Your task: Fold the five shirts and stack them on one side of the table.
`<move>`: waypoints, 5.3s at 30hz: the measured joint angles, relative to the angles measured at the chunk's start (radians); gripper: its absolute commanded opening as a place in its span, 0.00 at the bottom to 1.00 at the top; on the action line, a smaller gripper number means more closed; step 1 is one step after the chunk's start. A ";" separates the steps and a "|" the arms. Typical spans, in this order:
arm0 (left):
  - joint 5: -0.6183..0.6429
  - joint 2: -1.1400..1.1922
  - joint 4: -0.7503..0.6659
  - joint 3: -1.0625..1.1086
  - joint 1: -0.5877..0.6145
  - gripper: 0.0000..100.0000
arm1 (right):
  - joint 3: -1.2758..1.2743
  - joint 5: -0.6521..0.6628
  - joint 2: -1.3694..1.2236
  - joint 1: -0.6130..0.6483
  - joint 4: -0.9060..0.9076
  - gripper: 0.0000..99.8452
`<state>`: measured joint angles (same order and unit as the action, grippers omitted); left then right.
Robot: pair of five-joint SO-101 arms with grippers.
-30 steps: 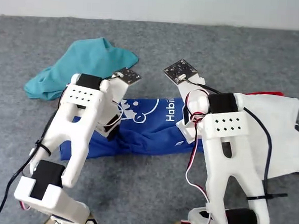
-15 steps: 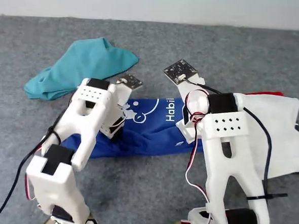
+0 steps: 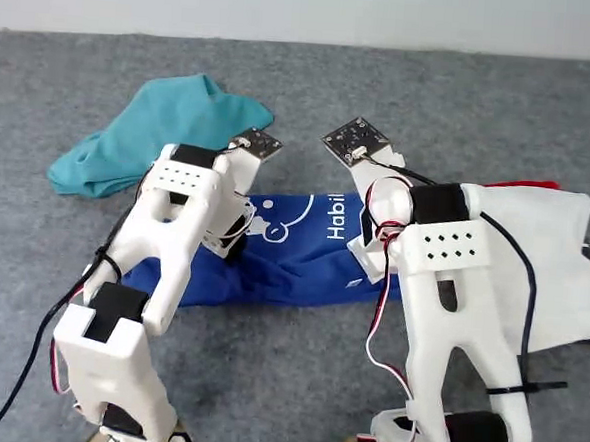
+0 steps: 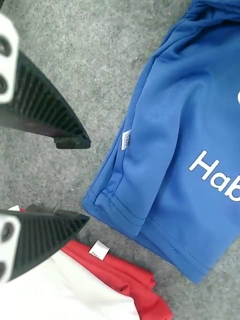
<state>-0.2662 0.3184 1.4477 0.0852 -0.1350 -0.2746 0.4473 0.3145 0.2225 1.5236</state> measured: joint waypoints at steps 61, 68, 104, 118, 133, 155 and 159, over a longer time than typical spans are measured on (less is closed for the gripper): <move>0.000 -0.420 0.287 -0.203 0.097 0.12 | -0.528 -0.117 -0.216 -0.173 -0.819 0.01; 0.000 -0.420 0.287 -0.203 0.097 0.12 | -0.512 -0.117 -0.216 -0.189 -0.816 0.01; 0.000 -0.422 0.287 -0.173 0.226 0.12 | -0.015 -0.117 -0.226 -0.064 -0.385 0.01; 0.000 -0.422 0.287 -0.170 0.423 0.12 | 0.091 -0.186 -0.226 0.367 -0.385 0.01; 0.000 -0.422 0.287 -0.170 0.423 0.12 | 0.198 -0.247 -0.549 0.568 -0.440 0.01; 0.000 -0.442 0.287 -0.170 0.431 0.12 | 0.833 -0.270 -0.864 0.663 -0.014 0.21; 0.006 -0.448 0.284 -0.172 0.431 0.12 | 0.971 -0.270 -0.865 0.660 0.124 0.21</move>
<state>-0.2601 -0.1297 1.7315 -0.0867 0.2961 0.6966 0.1772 -0.5508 0.8823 1.6479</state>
